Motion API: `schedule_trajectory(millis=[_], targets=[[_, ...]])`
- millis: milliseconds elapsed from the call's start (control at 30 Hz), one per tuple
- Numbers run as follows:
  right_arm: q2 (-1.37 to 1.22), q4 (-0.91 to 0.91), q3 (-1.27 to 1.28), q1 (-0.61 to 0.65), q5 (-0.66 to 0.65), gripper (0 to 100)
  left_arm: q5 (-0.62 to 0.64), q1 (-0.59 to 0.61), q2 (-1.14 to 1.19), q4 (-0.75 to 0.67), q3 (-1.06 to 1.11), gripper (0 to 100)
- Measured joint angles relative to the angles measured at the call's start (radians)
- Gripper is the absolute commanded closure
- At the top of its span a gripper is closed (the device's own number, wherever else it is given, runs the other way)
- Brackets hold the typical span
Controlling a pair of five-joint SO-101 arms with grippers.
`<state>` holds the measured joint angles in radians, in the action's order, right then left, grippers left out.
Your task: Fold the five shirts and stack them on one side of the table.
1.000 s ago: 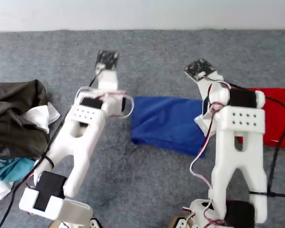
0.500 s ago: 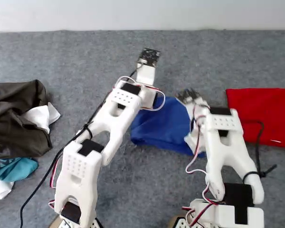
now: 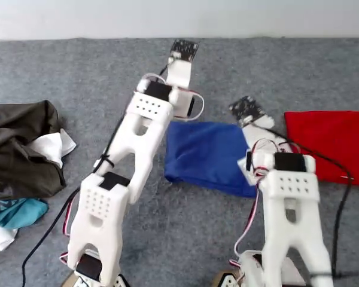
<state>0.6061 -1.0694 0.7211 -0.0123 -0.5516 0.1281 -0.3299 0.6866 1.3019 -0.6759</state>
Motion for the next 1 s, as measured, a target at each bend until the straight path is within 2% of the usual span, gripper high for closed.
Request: schedule_trajectory(millis=[133,267,400,567,700,833,1000], targets=[[0.075,0.1,-0.044,0.003,0.112,98.7,-0.043,-0.023,-0.068,0.129,0.014,99],[0.0,0.245,-0.061,0.003,0.169,98.7,-0.037,-0.068,-0.097,0.146,0.181,99],[-0.178,0.272,-0.146,-0.002,0.18,98.7,-0.037,-0.127,-0.189,-0.002,0.446,99],[-0.427,0.253,-0.324,0.002,0.229,98.7,-0.032,-0.115,-0.377,-0.247,0.824,99],[-0.643,0.253,-0.434,-0.002,0.264,98.7,-0.032,-0.092,-0.525,-0.377,1.04,99],[-0.885,0.253,-0.528,0.0,0.27,98.8,-0.037,-0.101,-0.568,-0.446,1.14,99],[-1.092,0.216,-0.684,-0.002,0.27,99.0,-0.032,-0.095,-0.568,-0.453,1.142,99]])
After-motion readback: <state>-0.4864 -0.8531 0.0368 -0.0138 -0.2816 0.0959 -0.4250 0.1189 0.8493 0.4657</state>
